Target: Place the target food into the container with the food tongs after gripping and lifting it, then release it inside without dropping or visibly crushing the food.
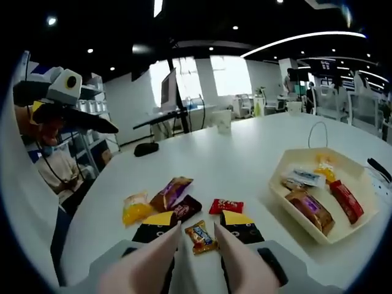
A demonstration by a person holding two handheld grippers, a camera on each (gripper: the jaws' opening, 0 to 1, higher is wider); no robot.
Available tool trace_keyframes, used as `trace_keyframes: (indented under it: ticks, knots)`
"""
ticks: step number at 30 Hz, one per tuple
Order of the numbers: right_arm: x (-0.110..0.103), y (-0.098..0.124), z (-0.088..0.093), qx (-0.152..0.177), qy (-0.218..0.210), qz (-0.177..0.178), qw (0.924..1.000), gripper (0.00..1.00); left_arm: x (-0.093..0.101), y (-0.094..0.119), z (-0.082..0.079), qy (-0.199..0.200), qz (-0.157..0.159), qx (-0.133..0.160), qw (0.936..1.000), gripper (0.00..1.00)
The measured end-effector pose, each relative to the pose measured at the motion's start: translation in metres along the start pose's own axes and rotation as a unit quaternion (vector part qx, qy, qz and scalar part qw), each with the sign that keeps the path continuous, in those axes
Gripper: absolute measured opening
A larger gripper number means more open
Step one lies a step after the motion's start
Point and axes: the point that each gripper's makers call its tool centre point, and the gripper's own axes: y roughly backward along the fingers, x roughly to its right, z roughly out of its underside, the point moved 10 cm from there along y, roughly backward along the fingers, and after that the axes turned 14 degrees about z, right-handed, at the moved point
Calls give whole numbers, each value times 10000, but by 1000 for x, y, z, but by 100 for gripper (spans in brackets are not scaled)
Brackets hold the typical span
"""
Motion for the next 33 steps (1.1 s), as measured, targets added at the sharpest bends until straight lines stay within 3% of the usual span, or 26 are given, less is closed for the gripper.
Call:
trace_keyframes:
  ticks: [10, 18, 22, 23, 25, 29, 33]
  knots:
    - [0, -6, 13, -114, 321, 40, 9994, 27, 1, -4, 1, 20, 19, -10, 10000, 99]
    - [4, -5, 16, 16, -56, 102, 9999, 27, 0, -6, 4, 96, 36, -55, 9999, 99]
    - [1, -4, 19, 146, 83, 65, 9998, 28, 0, -8, 4, 75, 51, -68, 9999, 99]
    - [2, -4, 19, 139, -173, 90, 9997, 28, 1, -9, 4, 84, 67, -69, 9999, 99]
    - [5, -4, 19, 123, -221, 128, 9996, 27, 1, -11, 5, 78, 86, -86, 9999, 99]
    - [3, -4, 20, 183, 282, 151, 9993, 24, 2, -12, 6, 74, 107, -141, 9998, 99]
    - [2, -7, 14, -61, 248, 267, 9993, 21, 4, -11, 8, 88, 85, -79, 9999, 99]
